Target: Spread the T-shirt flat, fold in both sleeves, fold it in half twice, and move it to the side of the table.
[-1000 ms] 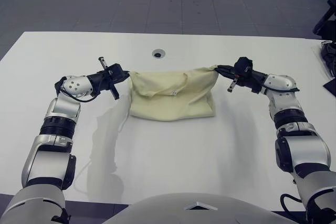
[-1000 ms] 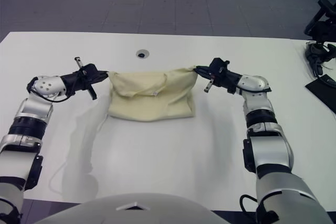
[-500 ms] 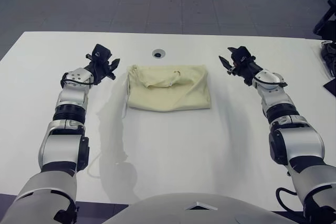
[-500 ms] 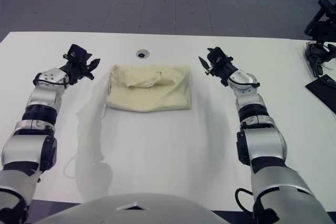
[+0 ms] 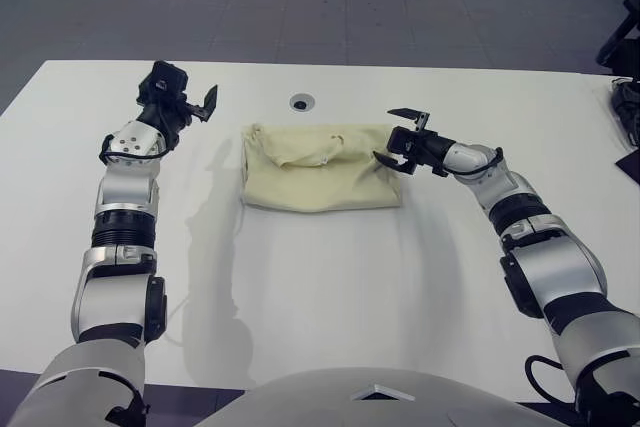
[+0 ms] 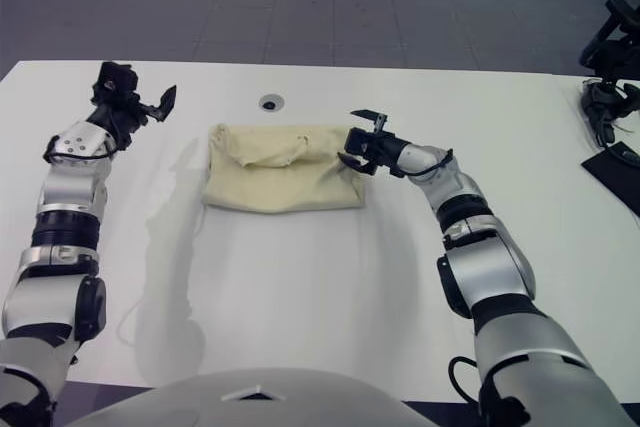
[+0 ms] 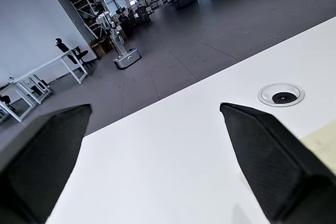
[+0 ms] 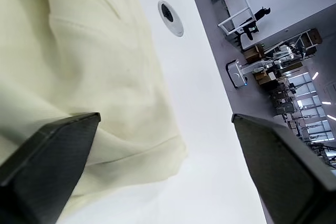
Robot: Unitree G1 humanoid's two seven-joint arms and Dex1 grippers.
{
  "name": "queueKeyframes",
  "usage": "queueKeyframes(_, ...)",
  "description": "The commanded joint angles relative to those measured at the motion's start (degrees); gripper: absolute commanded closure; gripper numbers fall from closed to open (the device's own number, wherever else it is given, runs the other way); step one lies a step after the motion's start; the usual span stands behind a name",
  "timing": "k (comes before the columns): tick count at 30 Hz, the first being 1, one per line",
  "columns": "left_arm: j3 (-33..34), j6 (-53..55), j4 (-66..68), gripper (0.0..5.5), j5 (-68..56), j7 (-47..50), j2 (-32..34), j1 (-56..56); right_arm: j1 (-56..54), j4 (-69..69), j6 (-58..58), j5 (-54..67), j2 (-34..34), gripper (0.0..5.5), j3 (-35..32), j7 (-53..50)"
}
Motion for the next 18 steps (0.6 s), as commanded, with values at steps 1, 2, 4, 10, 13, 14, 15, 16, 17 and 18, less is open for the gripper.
queueKeyframes(1, -0.37, 2.21, -5.64, 0.28, 0.30, 0.15, -0.01, 2.69, -2.58, 2.19, 1.00, -6.25, 1.27, 0.10, 5.73, -1.73)
queueKeyframes(2, -0.61, 2.58, -6.60, 0.11, 0.50, 0.17, -0.09, 3.07, -2.45, 2.54, 0.88, -7.72, 1.16, 0.10, 7.21, -1.83)
queueKeyframes(4, -0.85, 3.22, -8.72, 0.11, 0.96, 0.58, -0.10, 3.84, -1.93, 2.32, -0.20, -10.71, -0.65, 0.10, 10.33, -1.47)
queueKeyframes(10, -0.97, 6.28, -17.45, 0.11, 1.32, 0.08, 0.81, 7.19, 5.23, -14.03, -9.53, -6.86, -15.08, 0.10, 12.48, 15.32)
queueKeyframes(13, -1.44, 7.55, -21.82, 0.11, 1.30, -0.76, 1.02, 9.24, 12.56, -29.42, -9.49, 1.11, -22.32, 0.10, 11.38, 25.31)
queueKeyframes(14, -1.61, 7.84, -23.17, 0.11, 1.52, -0.92, 1.17, 9.96, 15.42, -35.81, -7.69, 6.48, -23.71, 0.10, 10.54, 28.22)
queueKeyframes(15, -1.75, 8.11, -24.53, 0.11, 1.79, -0.98, 1.26, 10.61, 17.84, -41.42, -5.73, 11.32, -24.61, 0.10, 9.80, 30.49)
queueKeyframes(16, -1.87, 8.25, -25.74, 0.11, 2.03, -1.10, 1.38, 11.21, 19.89, -46.23, -3.44, 15.54, -25.08, 0.10, 9.21, 32.42)
queueKeyframes(17, -1.93, 8.57, -27.09, 0.11, 2.02, -1.19, 1.33, 11.71, 21.70, -50.62, -1.35, 19.19, -24.97, 0.10, 8.75, 33.44)
queueKeyframes(18, -1.95, 8.86, -28.24, 0.11, 1.92, -1.22, 1.22, 12.04, 23.22, -54.08, 0.50, 21.85, -23.94, 0.10, 8.19, 33.32)
